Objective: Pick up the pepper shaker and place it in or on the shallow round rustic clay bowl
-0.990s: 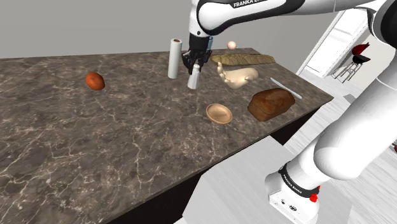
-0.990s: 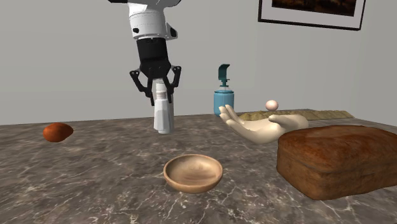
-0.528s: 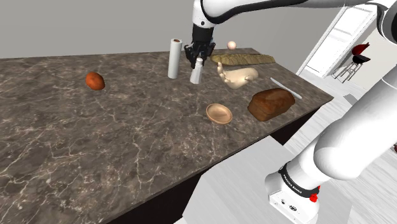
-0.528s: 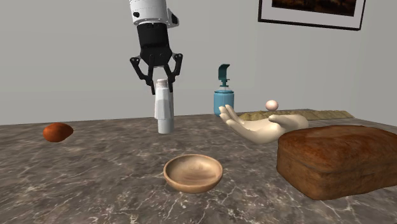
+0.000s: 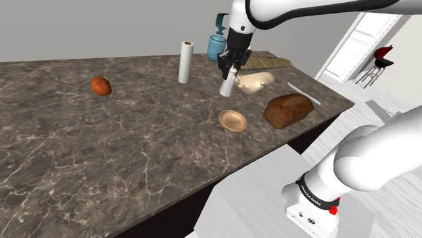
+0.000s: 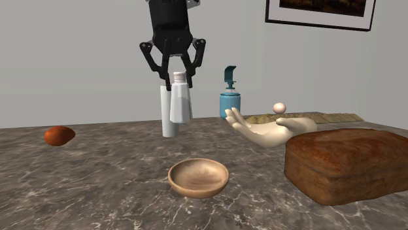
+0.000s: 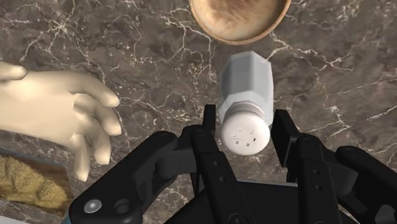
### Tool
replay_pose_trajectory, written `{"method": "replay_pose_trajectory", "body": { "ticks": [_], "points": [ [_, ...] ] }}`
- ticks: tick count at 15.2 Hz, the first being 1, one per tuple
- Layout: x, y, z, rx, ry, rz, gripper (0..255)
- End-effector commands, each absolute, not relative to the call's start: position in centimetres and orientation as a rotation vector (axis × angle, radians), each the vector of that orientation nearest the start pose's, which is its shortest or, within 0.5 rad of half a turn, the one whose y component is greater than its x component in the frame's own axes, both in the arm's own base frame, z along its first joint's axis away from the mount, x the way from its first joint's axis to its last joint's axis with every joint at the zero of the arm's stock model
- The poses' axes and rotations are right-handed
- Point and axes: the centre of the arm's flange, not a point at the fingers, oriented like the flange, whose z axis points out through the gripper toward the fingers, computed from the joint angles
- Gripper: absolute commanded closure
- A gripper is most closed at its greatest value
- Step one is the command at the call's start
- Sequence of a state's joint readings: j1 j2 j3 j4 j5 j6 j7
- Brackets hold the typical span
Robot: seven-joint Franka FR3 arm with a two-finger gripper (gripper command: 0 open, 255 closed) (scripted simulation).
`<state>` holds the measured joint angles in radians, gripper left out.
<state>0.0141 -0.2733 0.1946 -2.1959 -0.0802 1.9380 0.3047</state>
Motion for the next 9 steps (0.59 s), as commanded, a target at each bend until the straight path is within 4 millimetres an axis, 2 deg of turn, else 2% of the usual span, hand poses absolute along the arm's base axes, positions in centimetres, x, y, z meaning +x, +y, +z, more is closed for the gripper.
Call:
{"method": "replay_pose_trajectory", "body": {
  "ticks": [1,3,4,9],
  "points": [
    [43.7,9.1,49.9,-3.259,0.122,-0.067,255],
    [41.1,8.7,50.4,-3.259,0.122,-0.067,255],
    [39.2,8.3,50.7,-3.259,0.122,-0.067,255],
    [39.2,8.3,48.1,-3.259,0.122,-0.067,255]
  ]
}}
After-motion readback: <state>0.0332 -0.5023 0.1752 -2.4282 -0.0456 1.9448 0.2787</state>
